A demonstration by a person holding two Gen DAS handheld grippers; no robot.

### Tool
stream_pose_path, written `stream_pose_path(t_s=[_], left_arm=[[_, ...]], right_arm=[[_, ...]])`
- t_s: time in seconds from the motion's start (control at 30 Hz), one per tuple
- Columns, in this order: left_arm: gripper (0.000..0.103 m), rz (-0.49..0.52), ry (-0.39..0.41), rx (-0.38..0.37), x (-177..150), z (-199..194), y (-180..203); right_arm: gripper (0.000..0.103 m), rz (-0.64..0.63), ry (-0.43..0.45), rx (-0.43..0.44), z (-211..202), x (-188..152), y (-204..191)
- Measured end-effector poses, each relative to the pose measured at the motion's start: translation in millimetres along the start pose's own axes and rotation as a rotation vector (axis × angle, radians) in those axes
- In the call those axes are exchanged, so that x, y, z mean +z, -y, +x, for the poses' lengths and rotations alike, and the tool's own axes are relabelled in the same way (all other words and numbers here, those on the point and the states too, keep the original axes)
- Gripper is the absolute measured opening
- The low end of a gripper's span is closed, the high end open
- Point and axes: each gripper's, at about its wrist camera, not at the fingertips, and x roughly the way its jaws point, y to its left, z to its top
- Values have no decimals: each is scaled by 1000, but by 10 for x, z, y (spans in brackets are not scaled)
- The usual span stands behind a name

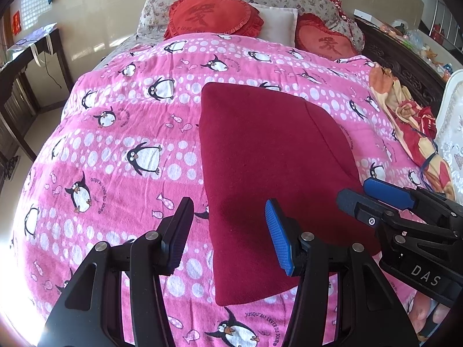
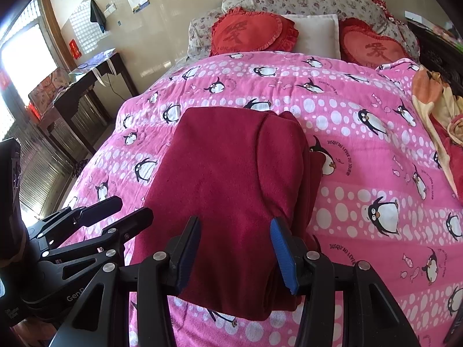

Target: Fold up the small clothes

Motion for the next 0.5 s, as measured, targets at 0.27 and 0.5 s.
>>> stream_pose_path(t_s=[0.27, 0.5], left_arm=[[51, -31, 29, 17, 10, 12, -108], [51, -56, 20, 38, 19, 15, -262]], right_arm=[[48, 1, -2, 1, 3, -8, -9], [48, 20, 17, -5, -54, 15, 132]])
